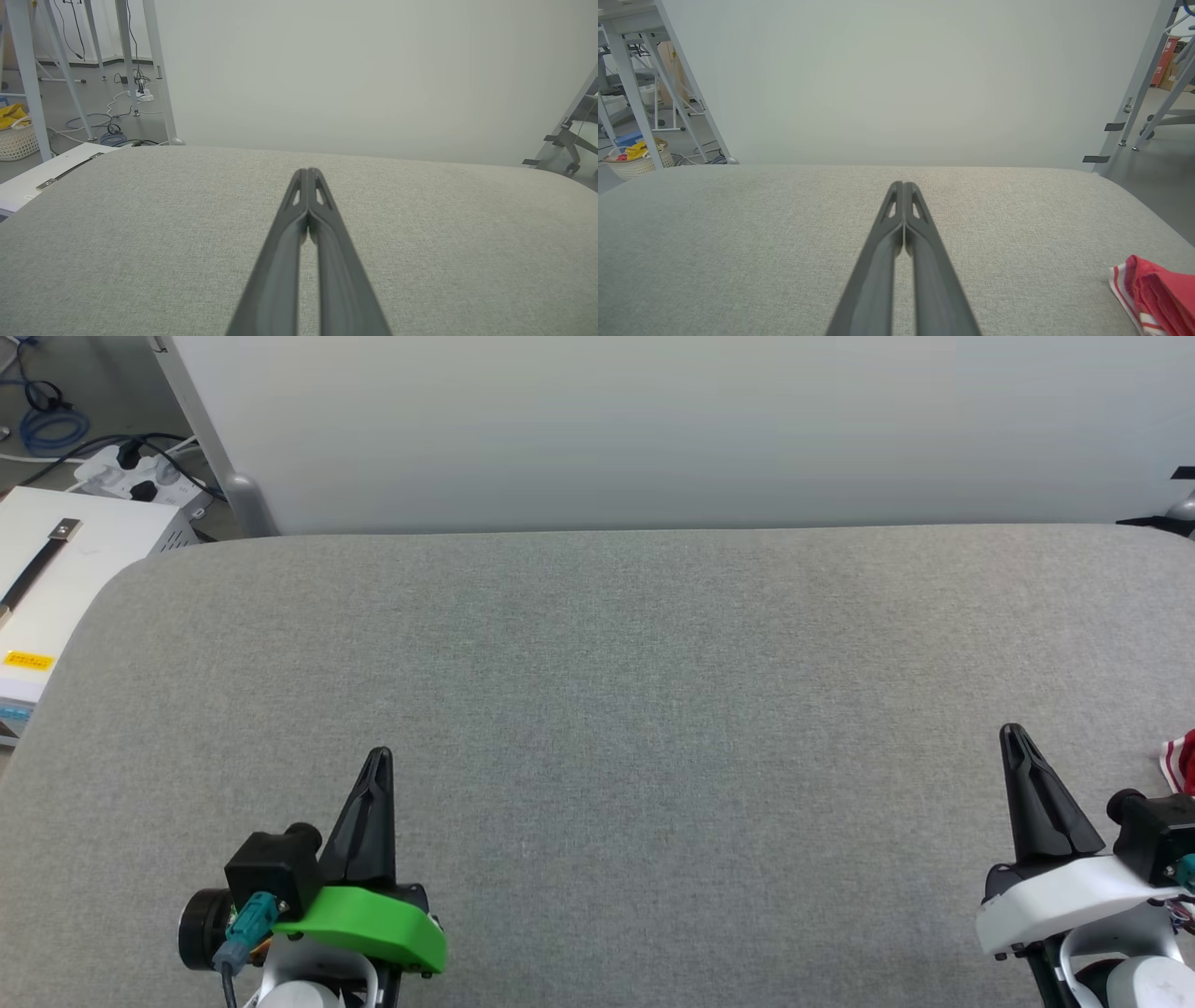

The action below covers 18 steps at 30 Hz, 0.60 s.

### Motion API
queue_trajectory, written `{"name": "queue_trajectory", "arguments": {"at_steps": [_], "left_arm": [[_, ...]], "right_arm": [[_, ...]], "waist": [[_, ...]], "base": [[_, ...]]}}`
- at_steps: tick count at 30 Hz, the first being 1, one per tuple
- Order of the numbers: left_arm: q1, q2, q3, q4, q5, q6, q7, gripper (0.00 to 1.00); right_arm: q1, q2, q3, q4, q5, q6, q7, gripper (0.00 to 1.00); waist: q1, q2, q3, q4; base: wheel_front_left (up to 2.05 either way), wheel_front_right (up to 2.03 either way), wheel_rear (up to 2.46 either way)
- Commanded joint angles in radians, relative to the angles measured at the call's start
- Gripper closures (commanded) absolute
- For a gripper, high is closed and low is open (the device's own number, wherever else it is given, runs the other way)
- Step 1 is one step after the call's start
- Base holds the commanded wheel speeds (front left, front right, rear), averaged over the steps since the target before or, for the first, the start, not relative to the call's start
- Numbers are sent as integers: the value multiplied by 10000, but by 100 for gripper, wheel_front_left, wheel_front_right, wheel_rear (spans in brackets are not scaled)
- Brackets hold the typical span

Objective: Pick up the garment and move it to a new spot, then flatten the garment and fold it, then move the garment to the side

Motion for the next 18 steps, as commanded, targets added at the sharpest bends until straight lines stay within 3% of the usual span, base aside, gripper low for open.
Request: {"name": "queue_trajectory", "arguments": {"at_steps": [1,18], "left_arm": [[31,-20,25,-59,112,90,71,100],[47,-30,90,-180,433,226,413,100]], "right_arm": [[-2,57,28,39,-149,-2,33,100],[-3,187,79,76,-498,-3,215,100]], "waist": [[0,0,-4,1],[0,0,-58,9]], "base": [[0,0,0],[0,0,0]]}}
